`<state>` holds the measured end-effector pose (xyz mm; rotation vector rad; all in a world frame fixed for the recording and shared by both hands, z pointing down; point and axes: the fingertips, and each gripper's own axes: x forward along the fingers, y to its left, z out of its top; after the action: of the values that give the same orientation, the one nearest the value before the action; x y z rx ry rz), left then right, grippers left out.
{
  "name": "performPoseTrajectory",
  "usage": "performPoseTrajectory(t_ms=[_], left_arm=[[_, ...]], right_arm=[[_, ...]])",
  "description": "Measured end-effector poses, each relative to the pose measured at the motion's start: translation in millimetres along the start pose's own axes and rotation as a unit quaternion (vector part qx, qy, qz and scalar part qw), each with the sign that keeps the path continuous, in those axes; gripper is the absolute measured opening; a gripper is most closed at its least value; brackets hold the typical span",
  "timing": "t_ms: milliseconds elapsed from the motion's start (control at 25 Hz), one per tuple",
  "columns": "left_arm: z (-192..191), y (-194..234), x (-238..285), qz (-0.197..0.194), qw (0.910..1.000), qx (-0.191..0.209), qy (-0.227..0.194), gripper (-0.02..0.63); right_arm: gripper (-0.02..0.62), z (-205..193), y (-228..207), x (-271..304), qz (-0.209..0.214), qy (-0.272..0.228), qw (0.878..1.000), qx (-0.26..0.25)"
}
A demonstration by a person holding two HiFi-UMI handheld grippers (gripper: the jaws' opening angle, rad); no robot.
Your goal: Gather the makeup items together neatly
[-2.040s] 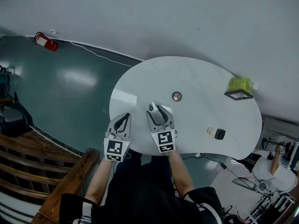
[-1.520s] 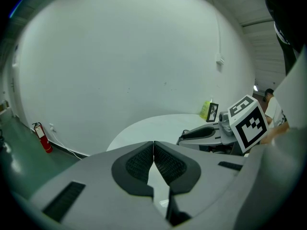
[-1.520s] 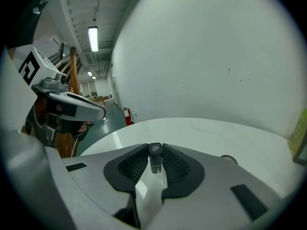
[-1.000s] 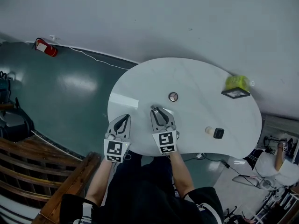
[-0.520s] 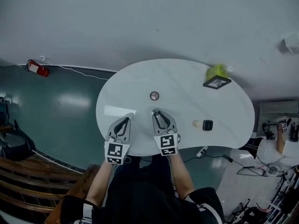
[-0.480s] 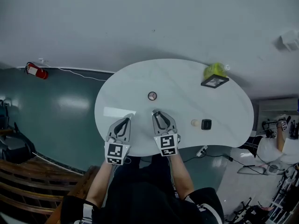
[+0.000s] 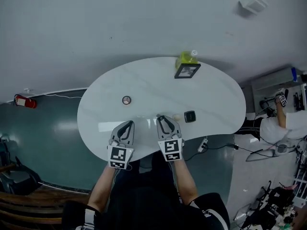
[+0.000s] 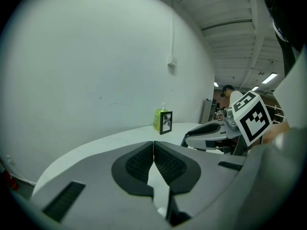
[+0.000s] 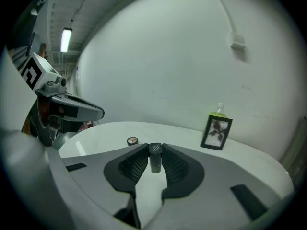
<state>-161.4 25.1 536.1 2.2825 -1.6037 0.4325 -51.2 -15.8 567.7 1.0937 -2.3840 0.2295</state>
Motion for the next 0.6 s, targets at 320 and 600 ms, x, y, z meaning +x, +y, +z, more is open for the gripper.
performPoseTrajectory(t_ms=[320, 600], left_arm=[[20.1, -76.2, 41.9, -0.058, 0.998, 0.024, -0.002, 0.02], [32.6, -127.0, 77.4, -0.094, 0.9948, 0.039, -0.002, 0.02]], right_arm=[[0.106, -26.7, -80.7, -53.6, -0.065, 0.007, 0.998, 0.025], [0.106, -46.6, -140.7, -83.7, -0.11, 0.012, 0.993, 0.044]])
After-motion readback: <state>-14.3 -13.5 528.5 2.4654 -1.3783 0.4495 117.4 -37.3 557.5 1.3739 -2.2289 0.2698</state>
